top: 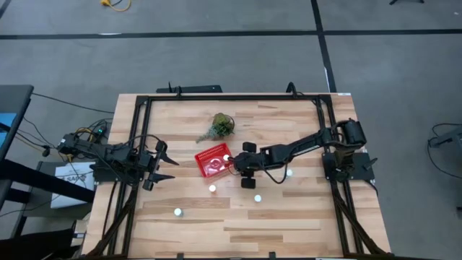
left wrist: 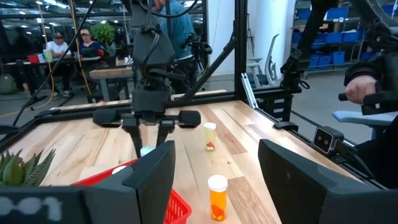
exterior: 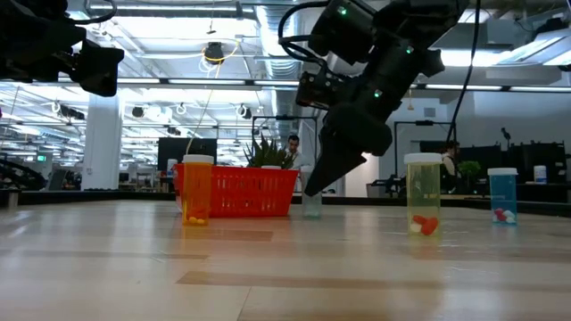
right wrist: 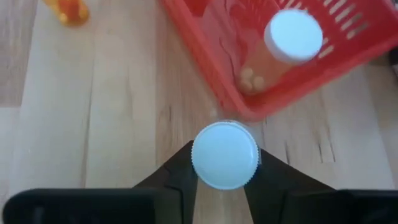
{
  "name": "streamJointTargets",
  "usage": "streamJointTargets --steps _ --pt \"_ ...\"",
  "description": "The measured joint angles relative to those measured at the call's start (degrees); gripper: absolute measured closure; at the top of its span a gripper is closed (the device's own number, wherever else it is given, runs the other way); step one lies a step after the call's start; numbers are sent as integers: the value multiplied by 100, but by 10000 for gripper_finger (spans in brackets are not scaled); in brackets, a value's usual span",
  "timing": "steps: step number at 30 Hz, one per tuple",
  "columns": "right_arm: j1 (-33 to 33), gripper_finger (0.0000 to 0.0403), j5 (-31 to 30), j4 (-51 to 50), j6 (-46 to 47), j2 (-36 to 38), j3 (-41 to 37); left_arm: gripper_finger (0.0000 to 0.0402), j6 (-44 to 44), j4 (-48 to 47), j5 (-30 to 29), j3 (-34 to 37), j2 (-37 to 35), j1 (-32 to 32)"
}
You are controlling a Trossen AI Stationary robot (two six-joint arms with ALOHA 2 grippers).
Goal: Pick and place pill bottles into a basket
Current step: Put the green pill bottle into the red bin
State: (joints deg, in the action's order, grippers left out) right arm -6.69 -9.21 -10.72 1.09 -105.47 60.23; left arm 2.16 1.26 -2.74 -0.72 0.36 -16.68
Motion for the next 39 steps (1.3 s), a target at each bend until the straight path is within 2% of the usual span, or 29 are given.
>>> streamJointTargets --steps 8,16,22,26,34,39 --pt "-179 291 13 -248 -3 757 2 180 34 0 0 0 0 -1" --pt "-216 298 11 441 -351 1216 4 180 34 0 0 0 0 0" --pt "12 296 39 1171 -611 962 23 180 -14 0 0 0 0 0" --pt "221 297 335 1321 -617 668 168 180 25 0 0 -1 0 0" --pt "347 295 612 1189 -909 -97 880 180 8 0 0 0 2 1" --pt "457 295 789 661 -1061 -542 1389 180 -12 0 0 -1 2 -1"
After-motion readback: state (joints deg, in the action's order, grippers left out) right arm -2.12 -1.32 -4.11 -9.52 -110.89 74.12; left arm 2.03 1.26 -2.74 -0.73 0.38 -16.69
